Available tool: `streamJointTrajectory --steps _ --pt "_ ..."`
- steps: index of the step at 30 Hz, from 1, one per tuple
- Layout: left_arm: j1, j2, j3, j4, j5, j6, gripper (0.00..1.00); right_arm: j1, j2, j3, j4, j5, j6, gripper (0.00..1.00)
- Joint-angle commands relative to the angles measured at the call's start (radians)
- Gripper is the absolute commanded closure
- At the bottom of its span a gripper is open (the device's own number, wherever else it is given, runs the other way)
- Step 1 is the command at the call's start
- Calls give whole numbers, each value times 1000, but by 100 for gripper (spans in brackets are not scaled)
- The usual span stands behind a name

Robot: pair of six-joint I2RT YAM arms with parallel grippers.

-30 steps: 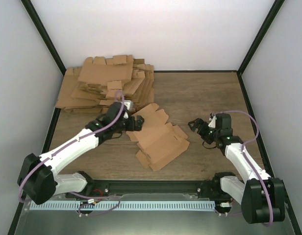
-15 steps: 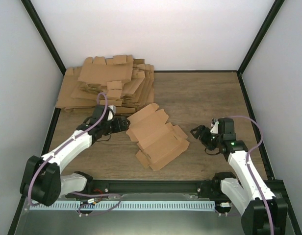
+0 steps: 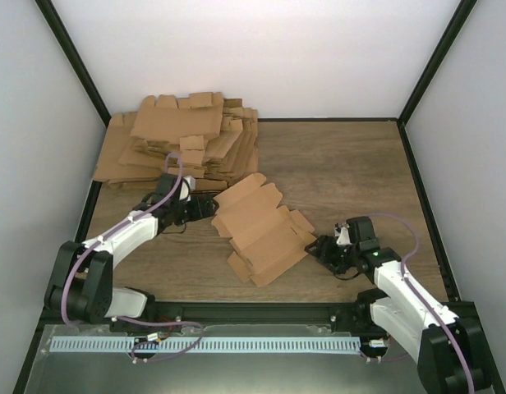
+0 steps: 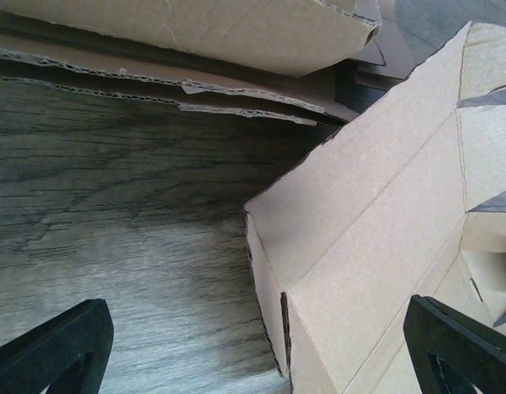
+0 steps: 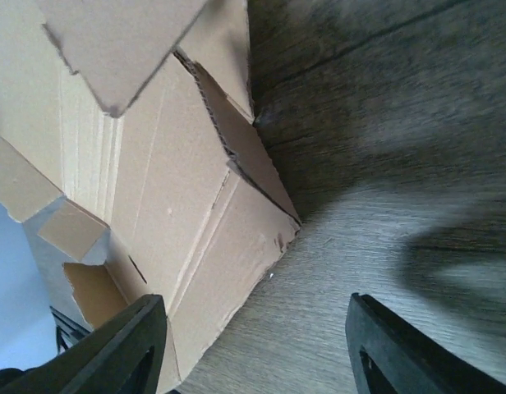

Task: Fold the paper box

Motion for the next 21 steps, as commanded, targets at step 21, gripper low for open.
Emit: streamJointTrajectory --steps 21 --pt "11 92 39 75 78 60 19 55 195 -18 271 31 96 69"
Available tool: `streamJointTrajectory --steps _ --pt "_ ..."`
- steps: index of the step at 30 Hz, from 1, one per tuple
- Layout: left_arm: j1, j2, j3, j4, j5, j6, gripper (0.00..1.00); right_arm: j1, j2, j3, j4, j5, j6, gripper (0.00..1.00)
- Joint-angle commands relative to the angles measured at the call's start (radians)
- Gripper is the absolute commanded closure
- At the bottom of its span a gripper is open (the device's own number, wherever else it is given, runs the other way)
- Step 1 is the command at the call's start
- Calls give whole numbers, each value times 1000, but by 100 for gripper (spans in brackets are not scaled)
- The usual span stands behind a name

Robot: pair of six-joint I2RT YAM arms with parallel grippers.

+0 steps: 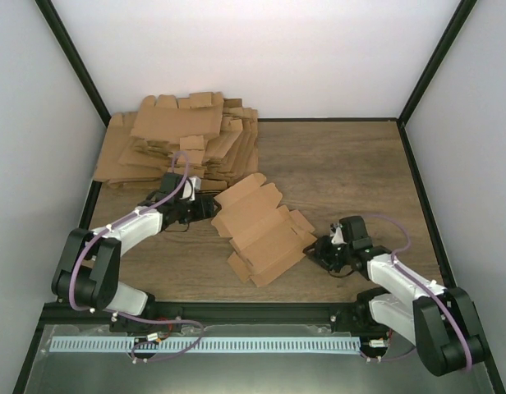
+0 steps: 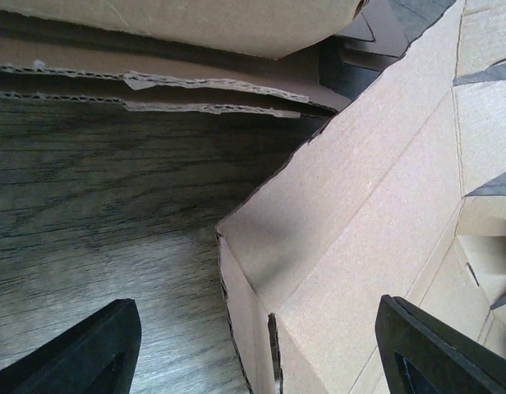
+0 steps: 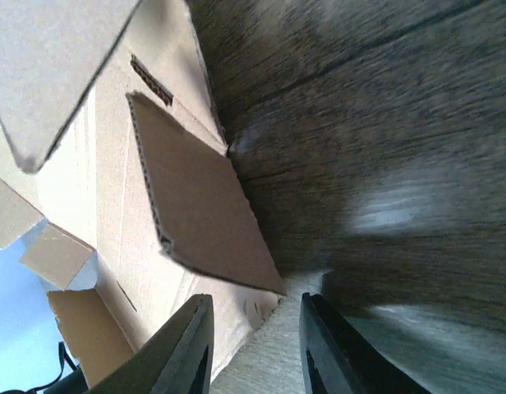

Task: Fold the paper box

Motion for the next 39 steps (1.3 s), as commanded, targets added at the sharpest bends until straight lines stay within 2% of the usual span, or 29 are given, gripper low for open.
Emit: streamJointTrajectory --steps 1,7,9,12,16,20,28,32,39 --pt "3 -10 23 11 -10 17 19 11 25 34 46 31 2 70" --pt "3 -4 31 -3 -34 34 19 11 101 86 39 57 -62 87" --pt "3 -9 49 -31 -62 46 19 11 124 123 1 77 -99 94" --pt "4 -32 78 -86 -117 63 19 10 134 192 -84 162 -164 99" --pt "-1 -96 115 -143 -163 82 19 10 90 271 -185 246 -234 99" --pt "-3 -158 138 -179 -168 97 18 10 36 357 -260 251 -262 99" --pt "-21 -190 132 -163 -62 122 15 9 11 529 -387 204 -359 98" --pt "-82 -194 146 -143 0 167 16 10 24 586 -435 166 -410 97" --pt "-305 -213 220 -119 -17 311 17 10 29 594 -432 118 -467 97"
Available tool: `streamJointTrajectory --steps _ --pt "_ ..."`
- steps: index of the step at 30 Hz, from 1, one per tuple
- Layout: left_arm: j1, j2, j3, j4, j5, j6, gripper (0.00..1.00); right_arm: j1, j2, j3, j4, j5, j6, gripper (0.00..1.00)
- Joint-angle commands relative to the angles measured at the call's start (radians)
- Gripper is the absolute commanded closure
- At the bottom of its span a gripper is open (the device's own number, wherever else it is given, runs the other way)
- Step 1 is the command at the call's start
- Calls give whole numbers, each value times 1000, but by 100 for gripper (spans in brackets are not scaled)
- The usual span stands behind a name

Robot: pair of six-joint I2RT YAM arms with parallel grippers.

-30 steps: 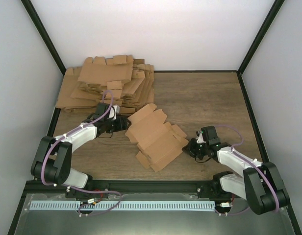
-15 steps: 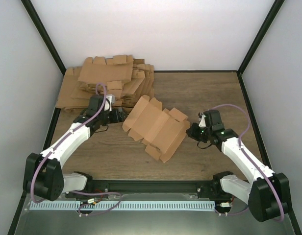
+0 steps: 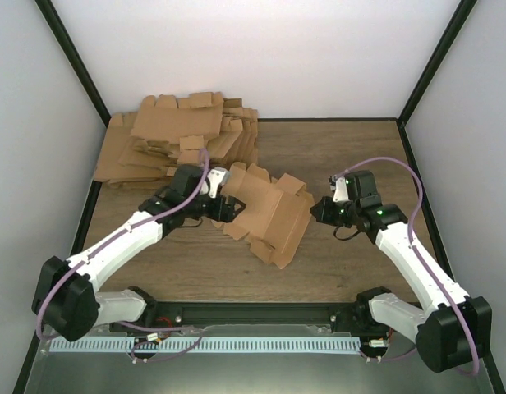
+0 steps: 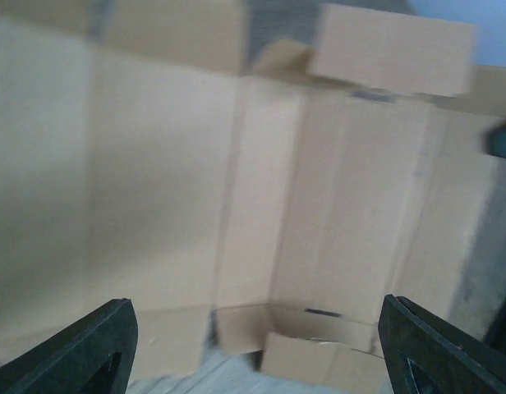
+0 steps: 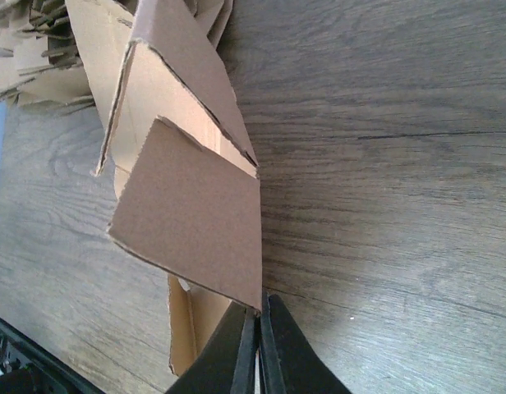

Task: Fold the paper box

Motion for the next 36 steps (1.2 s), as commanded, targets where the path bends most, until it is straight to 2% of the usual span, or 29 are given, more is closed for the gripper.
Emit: streamJointTrajectory --steps 1,5,9,11,14,16,19,21,24,27,31,36 --pt "-105 -4 87 26 11 120 17 7 4 37 -25 -36 -60 97" --pt "-163 65 132 -23 -91 121 19 6 12 28 4 -57 -59 97" --pt "-167 122 146 -54 -162 97 20 6 34 40 15 -69 -67 97" --pt "-168 140 154 -52 -136 102 17 6 46 47 16 -69 -80 97" --pt "-188 167 181 -53 18 187 16 6 65 56 12 -76 -92 97" --pt "-217 187 211 -71 -3 246 16 6 70 55 11 -88 -100 97" --pt "-279 200 234 -73 -136 319 17 7 72 52 9 -102 -112 97" --pt "-326 202 241 -53 -269 362 18 6 68 52 8 -106 -113 97" --pt "-415 207 246 -13 -513 431 26 6 62 49 11 -117 -107 97" --pt "-501 225 235 52 -713 534 25 6 57 47 21 -141 -101 97" --pt "-521 247 228 137 -820 590 22 7 58 45 22 -161 -98 97" --pt "-522 310 254 195 -816 654 20 6 57 40 29 -179 -89 97"
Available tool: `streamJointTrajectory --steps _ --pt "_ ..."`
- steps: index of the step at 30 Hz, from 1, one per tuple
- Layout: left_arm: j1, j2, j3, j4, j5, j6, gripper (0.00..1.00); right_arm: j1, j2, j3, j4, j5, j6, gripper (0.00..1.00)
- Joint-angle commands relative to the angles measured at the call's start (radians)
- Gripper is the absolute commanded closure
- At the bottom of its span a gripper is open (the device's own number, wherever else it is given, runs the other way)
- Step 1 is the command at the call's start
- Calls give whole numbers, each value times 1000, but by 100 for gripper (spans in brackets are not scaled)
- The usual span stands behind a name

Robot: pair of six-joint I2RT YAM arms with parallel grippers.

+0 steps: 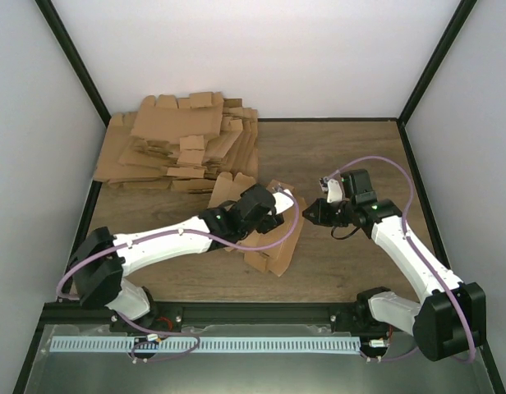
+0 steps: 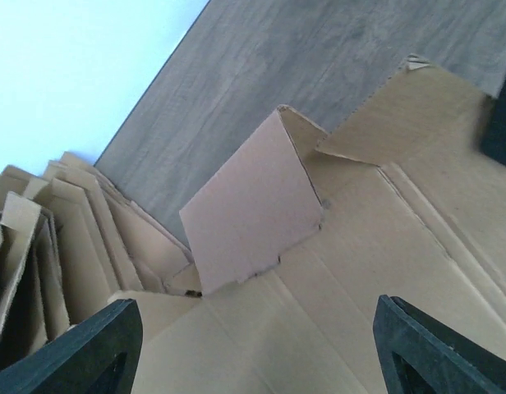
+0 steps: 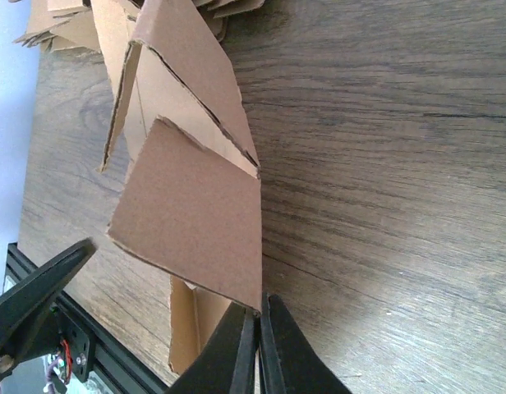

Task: Fold the paper box

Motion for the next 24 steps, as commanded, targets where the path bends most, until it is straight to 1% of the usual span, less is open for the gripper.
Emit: streamJointTrajectory --steps 1,8,15,19,22,24 --pt "2 73 45 81 -80 91 20 6 -17 36 24 -41 3 97" --pt "-10 185 107 97 -85 138 24 6 -18 27 28 -43 9 97" --pt "-9 247 161 97 -154 134 41 7 -15 17 36 -48 10 97" --pt "-7 266 186 87 -188 132 60 6 -7 15 40 -41 8 96" --pt "-7 259 191 82 -185 132 75 7 -5 16 39 -12 6 96" --pt "-8 254 197 74 -180 132 84 6 -11 18 33 24 14 93"
